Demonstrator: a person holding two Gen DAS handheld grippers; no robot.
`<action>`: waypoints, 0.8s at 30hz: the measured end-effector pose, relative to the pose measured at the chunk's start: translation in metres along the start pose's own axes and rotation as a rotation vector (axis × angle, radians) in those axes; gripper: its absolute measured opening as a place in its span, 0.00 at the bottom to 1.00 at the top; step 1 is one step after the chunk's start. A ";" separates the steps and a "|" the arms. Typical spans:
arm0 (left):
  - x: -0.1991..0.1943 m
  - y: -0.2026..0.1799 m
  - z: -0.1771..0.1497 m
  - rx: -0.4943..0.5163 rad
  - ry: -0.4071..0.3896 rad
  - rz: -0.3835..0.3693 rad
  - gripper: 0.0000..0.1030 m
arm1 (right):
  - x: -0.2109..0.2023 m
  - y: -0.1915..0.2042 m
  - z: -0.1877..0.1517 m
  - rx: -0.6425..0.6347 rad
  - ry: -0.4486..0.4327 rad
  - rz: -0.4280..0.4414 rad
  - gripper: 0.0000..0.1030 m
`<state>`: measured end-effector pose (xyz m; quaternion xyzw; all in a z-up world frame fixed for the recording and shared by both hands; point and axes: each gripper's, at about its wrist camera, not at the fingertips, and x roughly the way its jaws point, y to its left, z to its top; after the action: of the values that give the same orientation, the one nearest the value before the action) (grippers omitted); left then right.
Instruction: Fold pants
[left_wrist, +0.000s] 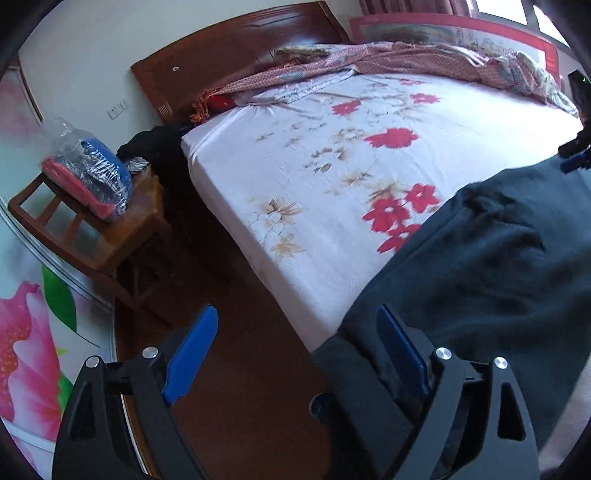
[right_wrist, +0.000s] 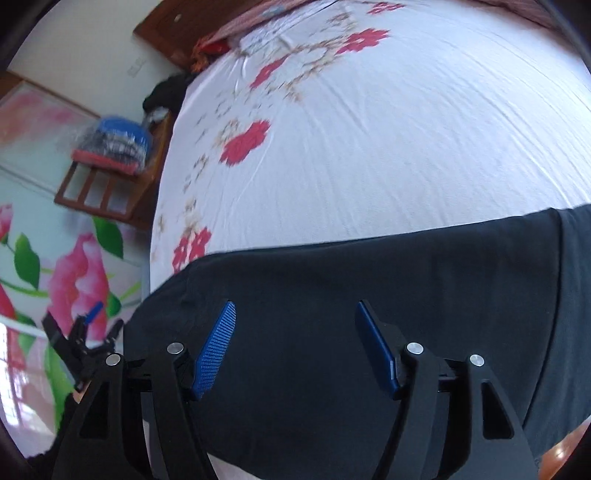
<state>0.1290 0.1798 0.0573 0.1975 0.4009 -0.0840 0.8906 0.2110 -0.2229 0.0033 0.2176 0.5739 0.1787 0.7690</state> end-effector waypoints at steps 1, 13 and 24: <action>-0.014 -0.008 0.002 0.007 -0.015 -0.029 0.85 | 0.005 0.011 -0.013 -0.024 0.050 0.067 0.65; -0.015 -0.100 -0.032 0.086 0.138 -0.464 0.87 | 0.061 0.002 -0.178 0.402 0.211 0.463 0.65; -0.013 -0.088 -0.048 0.022 0.164 -0.359 0.87 | 0.095 0.039 -0.161 0.395 0.217 0.510 0.65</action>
<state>0.0604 0.1199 0.0131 0.1388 0.4998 -0.2295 0.8236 0.0817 -0.1197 -0.0919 0.4786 0.6031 0.2728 0.5769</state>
